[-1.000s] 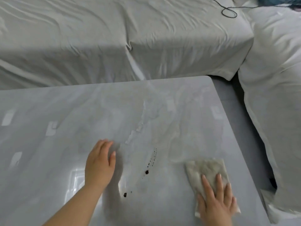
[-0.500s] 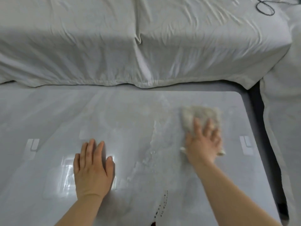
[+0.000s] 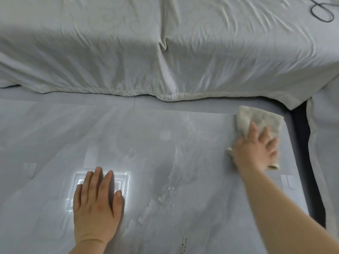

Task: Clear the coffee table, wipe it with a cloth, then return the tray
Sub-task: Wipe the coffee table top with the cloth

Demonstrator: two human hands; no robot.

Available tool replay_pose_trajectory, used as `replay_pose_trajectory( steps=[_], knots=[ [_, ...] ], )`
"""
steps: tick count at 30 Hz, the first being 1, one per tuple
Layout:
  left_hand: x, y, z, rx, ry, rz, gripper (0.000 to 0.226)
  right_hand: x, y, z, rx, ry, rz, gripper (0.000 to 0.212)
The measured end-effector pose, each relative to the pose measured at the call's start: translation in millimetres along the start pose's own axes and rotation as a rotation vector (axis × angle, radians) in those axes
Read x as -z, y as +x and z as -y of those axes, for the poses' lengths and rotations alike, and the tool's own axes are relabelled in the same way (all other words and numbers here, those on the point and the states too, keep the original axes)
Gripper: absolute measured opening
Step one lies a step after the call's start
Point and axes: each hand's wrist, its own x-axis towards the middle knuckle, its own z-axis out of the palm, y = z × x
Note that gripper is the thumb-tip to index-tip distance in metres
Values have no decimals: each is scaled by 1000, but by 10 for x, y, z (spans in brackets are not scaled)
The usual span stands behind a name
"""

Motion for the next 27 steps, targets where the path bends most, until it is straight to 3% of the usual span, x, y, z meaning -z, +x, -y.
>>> replay_pose_trajectory(
  steps=[2, 5, 7, 9, 11, 15, 17, 19, 21, 25, 26, 27],
  knots=[
    [-6, 11, -8, -4, 4, -34, 58, -156, -150, 425, 125, -16, 24, 56],
    [-38, -12, 1, 24, -9, -42, 61, -447, -637, 851, 569, -31, 54, 59],
    [-49, -10, -4, 24, -6, -57, 64, -530, -927, 827, 833, -23, 112, 60],
    [-53, -20, -2, 24, 4, -69, 65, -473, -833, 549, 972, -76, 128, 61],
    [-59, -18, 2, 26, 3, -73, 67, -302, -508, 113, 895, -125, 80, 60],
    [-80, -21, 9, 25, 9, -85, 69, 26, -243, -392, 231, 33, -30, 55],
    [-90, -25, 23, 15, 9, -89, 69, -84, -455, -200, 95, 57, -5, 58],
    [-90, -29, 31, 9, 6, -101, 68, -260, -847, 93, 250, 37, 64, 62],
    [-97, -32, 29, 8, 5, -104, 68, -437, -1334, 251, 559, 5, 95, 64],
    [-84, -31, 21, 9, 1, -109, 72, -237, -1373, -64, 1072, -166, 50, 52],
    [-81, -35, 19, 11, 5, -106, 73, -182, -1183, -245, 1136, -202, 25, 53],
    [-80, -37, 16, 14, 7, -101, 74, -115, -969, -417, 1077, -185, 6, 54]
  ],
)
